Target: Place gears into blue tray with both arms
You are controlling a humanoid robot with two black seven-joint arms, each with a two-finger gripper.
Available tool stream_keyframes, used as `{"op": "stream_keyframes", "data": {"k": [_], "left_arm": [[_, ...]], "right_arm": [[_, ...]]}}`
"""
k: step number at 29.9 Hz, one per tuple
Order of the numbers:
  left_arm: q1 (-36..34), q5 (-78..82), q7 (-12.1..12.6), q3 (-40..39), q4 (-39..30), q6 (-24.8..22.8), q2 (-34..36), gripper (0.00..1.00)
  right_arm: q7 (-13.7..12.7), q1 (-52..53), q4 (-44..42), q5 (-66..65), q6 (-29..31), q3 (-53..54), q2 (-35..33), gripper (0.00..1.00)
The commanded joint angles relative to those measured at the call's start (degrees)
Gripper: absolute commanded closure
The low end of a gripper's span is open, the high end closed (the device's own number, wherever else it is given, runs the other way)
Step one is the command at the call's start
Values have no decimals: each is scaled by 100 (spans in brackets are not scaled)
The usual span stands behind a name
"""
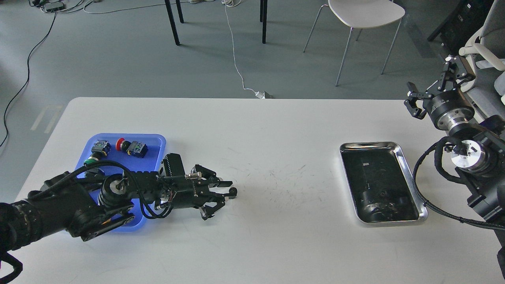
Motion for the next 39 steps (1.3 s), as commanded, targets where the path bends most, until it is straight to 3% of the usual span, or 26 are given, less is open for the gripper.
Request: {"op": "stream_keyframes", "data": {"k": [1, 17, 39], "left_arm": [[8, -4, 2, 1, 41, -9, -8, 86], [-27, -13, 2, 80, -3, -9, 88, 94], [-510, 110, 2, 80, -442, -9, 1582, 94]], "right_arm": [[-1, -9, 10, 0, 1, -8, -32, 2], [-1, -18, 19, -9, 1, -8, -32, 2], [-1, -26, 2, -9, 9, -26, -23, 2]]}}
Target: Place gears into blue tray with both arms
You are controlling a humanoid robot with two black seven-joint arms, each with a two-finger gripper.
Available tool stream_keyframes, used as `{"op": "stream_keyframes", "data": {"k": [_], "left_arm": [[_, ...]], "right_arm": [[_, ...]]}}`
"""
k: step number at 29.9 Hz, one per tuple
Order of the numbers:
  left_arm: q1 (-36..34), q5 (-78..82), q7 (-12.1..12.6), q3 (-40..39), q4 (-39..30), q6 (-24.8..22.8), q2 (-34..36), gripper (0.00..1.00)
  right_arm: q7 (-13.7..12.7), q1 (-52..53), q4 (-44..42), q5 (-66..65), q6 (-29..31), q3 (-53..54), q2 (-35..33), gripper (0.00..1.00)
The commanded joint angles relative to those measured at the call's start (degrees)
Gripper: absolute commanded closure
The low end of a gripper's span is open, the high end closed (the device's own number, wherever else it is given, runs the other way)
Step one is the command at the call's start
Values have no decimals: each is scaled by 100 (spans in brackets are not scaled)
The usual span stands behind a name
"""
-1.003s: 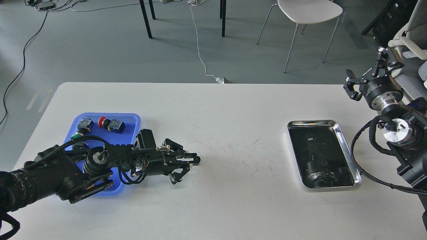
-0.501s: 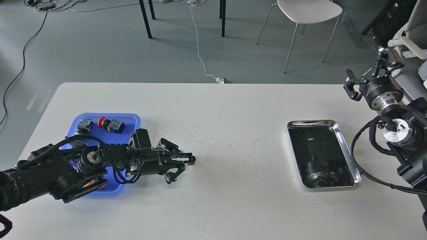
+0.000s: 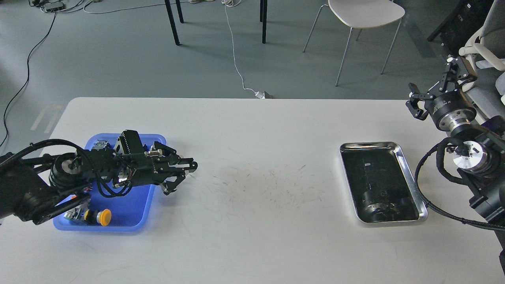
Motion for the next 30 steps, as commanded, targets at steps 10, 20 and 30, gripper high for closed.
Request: {"op": "stream_keyframes", "data": {"k": [10, 20, 30], "left_arm": [[-14, 517, -1, 19, -300, 268, 1149, 94], [285, 517, -1, 98, -238, 681, 1827, 94], [680, 480, -1, 89, -212, 813, 1819, 94]], "right_arm": [[1, -9, -4, 0, 9, -17, 0, 2], [1, -36, -21, 0, 61, -26, 0, 2], [1, -36, -13, -9, 61, -52, -8, 2]]}}
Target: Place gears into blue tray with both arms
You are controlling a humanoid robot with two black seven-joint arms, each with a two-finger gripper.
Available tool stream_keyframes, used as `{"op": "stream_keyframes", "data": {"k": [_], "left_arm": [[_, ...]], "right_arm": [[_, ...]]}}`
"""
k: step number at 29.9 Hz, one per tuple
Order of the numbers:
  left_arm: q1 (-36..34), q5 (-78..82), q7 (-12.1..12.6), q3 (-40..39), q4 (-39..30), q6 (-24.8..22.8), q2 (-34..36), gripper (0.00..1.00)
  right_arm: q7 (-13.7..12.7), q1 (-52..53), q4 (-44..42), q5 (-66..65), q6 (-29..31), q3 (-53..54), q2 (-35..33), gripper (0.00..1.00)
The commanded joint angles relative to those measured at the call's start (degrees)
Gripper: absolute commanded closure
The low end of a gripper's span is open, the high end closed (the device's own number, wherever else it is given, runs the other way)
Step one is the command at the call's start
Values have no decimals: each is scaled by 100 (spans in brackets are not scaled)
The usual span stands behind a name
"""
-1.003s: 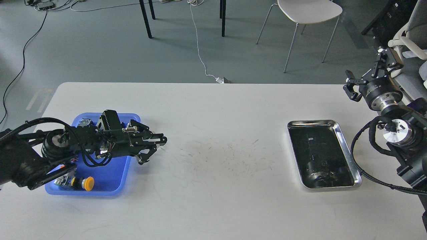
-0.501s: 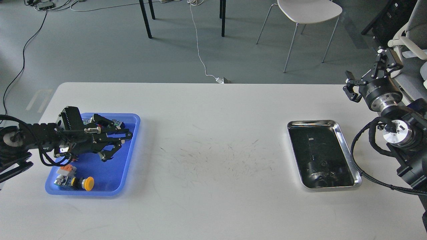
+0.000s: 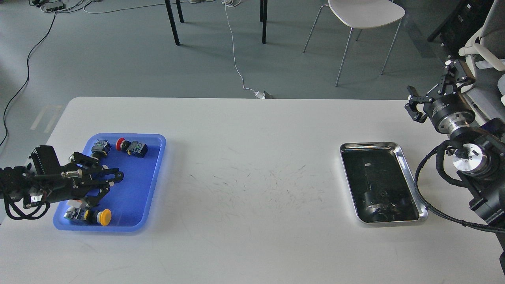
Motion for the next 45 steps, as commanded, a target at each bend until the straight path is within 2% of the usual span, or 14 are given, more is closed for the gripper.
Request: {"op": "stream_keyframes", "data": {"k": [1, 10, 16, 30, 33, 38, 45], "left_arm": [[105, -18, 1, 3, 4, 6, -34, 94], [333, -18, 1, -24, 4, 32, -61, 94], [351, -18, 1, 3, 101, 182, -52, 94], [377, -18, 1, 11, 180, 191, -52, 91], [404, -18, 1, 11, 189, 191, -43, 89], [413, -27, 1, 11, 189, 191, -26, 78], [439, -36, 1, 11, 180, 191, -17, 77]], "right_arm": [[0, 9, -4, -9, 0, -2, -7, 2], [0, -27, -4, -9, 0, -10, -7, 2], [0, -27, 5, -9, 0, -19, 2, 2], [0, -27, 5, -9, 0, -19, -7, 2], [0, -27, 14, -9, 0, -19, -7, 2], [-8, -27, 14, -9, 0, -19, -7, 2], [-8, -27, 14, -9, 0, -19, -16, 2]]}}
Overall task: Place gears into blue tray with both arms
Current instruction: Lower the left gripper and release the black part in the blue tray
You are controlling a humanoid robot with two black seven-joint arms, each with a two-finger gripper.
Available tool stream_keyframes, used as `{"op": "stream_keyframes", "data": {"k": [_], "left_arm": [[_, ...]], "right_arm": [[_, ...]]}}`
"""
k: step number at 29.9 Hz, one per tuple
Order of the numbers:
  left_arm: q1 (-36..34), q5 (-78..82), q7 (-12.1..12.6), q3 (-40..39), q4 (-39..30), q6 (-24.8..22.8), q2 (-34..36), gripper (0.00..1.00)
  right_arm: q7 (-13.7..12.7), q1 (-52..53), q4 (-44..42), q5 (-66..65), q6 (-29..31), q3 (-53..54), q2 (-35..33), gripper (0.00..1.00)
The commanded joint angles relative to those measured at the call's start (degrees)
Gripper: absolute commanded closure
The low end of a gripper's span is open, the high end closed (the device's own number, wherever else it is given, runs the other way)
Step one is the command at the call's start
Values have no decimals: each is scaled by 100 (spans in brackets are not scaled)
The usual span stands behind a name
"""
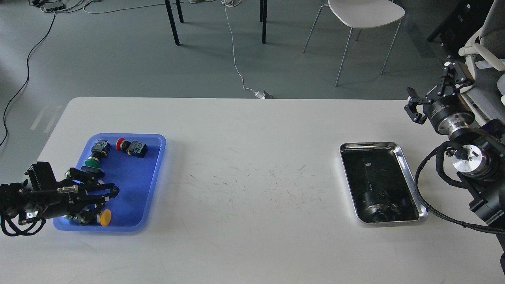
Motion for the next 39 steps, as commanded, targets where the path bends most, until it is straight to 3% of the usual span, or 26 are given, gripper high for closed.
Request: {"op": "stream_keyframes", "data": {"k": [1, 11, 16, 27, 32, 39], "left_arm": [[2, -13, 0, 0, -10, 0, 1, 77], [2, -13, 0, 0, -19, 0, 1, 71], [2, -65, 0, -9, -19, 0, 1, 63], [-16, -206, 0, -79, -80, 0, 27, 58], [-95, -1179, 0, -88, -71, -9, 36, 56], [-191, -2376, 0, -97, -71, 0, 36, 51]], "right_arm": [[-1, 1, 0, 0, 0, 0, -7, 2], [8, 1, 0, 0, 0, 0, -7, 2], [-1, 1, 0, 0, 0, 0, -7, 2], [-1, 1, -9, 0, -9, 0, -7, 2], [-27, -8, 52, 0, 52, -35, -208, 2], [-36, 97, 245, -17, 606, -754, -701, 2]]}}
